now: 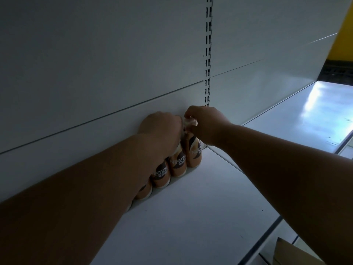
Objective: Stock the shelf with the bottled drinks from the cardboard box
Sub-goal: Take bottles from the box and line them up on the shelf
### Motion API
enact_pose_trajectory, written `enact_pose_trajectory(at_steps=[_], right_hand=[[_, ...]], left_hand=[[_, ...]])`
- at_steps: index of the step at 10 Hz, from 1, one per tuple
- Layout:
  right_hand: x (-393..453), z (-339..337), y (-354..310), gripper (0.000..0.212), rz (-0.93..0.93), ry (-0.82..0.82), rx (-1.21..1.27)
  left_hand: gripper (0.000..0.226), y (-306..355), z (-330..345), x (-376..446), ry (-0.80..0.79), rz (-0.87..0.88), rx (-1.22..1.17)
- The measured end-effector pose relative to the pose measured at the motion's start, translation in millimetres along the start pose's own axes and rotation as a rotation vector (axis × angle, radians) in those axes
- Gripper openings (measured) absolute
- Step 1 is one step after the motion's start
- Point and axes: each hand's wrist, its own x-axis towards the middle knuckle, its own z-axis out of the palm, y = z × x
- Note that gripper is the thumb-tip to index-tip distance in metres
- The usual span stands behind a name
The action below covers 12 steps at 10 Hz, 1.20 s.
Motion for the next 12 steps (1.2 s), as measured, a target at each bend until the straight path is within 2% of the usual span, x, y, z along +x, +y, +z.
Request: enact_pose_trajectory(at_steps=[2, 5, 6, 9, 10, 11, 12], right_hand=[[0.9, 0.0, -7.5, 0.032, -0.017, -0.024, -0.061], [0.4, 8.1, -12.6, 0.02, 0.012, 0.072, -0.075], [1.0, 8.8, -13.6, 0.023, 0.027, 0.086, -0.08], [3.9, -2.6, -19.2, 0.023, 0.058, 0.021, -0.09], [-2.4, -13.7, -22.3, 0.031, 0.111, -0.036, -0.057], [-18.6, -15.9, -23.9, 0.06, 0.147, -0.08, 0.012], [-46.0, -20.8, -31.7, 0.055, 0.134, -0.036, -0.017]], left_hand=[[0.022, 1.0, 7.6, 0.8, 0.074, -0.002, 0.003], [0.025, -1.9, 7.4, -0.8, 0.075, -0.019, -0.037], [0.024, -2.8, 8.1, 1.1, 0.091, -0.018, -0.04], [0.021, 2.4, 4.6, -2.3, 0.036, -0.067, -0.056], [0.025, 7.3, 4.6, -14.3, 0.069, -0.065, -0.028], [0.03, 7.4, -0.2, -36.3, 0.157, -0.054, -0.048], [0.033, 5.5, -4.6, -69.3, 0.19, -0.041, -0.119]])
